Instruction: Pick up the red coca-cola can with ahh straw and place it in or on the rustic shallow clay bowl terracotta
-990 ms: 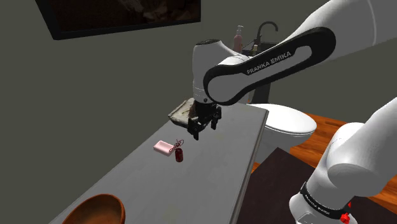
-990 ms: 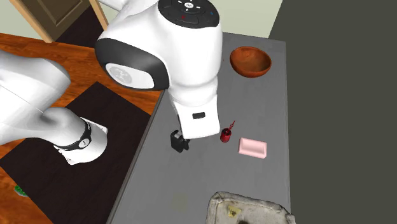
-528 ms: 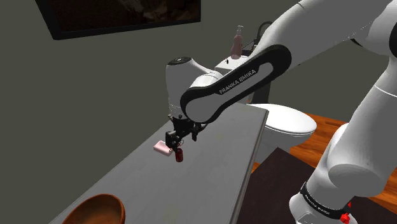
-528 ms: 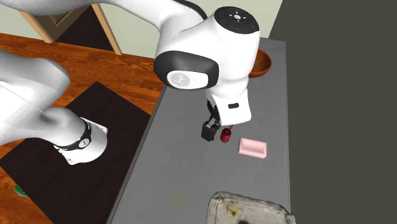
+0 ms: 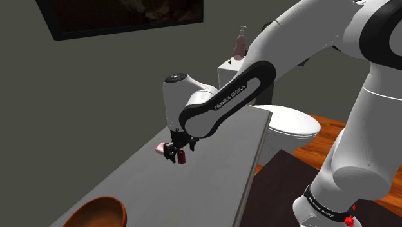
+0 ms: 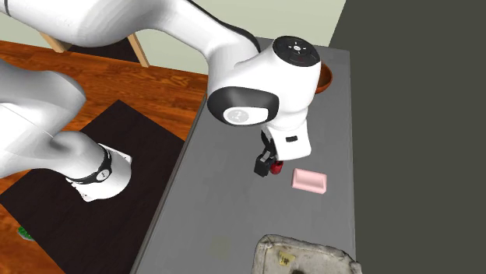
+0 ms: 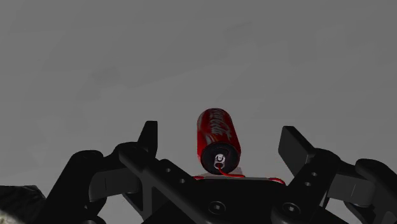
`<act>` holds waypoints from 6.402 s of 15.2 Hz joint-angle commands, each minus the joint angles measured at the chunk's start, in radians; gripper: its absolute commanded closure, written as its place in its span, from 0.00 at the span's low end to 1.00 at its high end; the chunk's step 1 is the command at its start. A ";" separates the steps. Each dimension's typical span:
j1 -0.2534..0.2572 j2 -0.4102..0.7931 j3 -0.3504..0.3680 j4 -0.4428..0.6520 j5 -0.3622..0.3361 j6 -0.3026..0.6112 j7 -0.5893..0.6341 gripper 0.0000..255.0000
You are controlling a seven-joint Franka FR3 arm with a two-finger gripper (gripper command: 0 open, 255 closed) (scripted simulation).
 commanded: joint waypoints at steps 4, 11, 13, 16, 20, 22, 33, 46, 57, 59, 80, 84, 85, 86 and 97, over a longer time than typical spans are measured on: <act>0.002 0.015 -0.001 -0.006 -0.011 0.019 0.010 0.00; 0.002 0.015 -0.001 -0.006 -0.011 0.019 0.010 1.00; 0.002 0.015 -0.001 -0.006 -0.011 0.019 0.010 1.00; 0.002 0.015 -0.001 -0.006 -0.011 0.019 0.010 1.00; 0.000 -0.005 0.001 0.002 0.003 -0.006 -0.001 1.00; -0.001 -0.023 0.003 0.011 0.016 -0.031 -0.011 1.00; -0.005 -0.111 0.004 0.075 0.072 -0.173 -0.054 1.00; -0.007 -0.179 -0.003 0.186 0.106 -0.344 -0.084 1.00; 0.119 0.024 0.121 0.399 -0.002 -0.391 0.204 1.00; 0.154 0.078 0.136 0.456 -0.034 -0.408 0.262 1.00; 0.507 0.548 0.132 0.989 -0.271 -0.547 0.564 1.00; 0.501 0.557 0.128 0.949 -0.278 -0.501 0.572 1.00; 0.501 0.557 0.128 0.949 -0.278 -0.501 0.572 1.00; 0.501 0.557 0.128 0.949 -0.278 -0.501 0.572 1.00; 0.501 0.557 0.128 0.949 -0.278 -0.501 0.572 0.00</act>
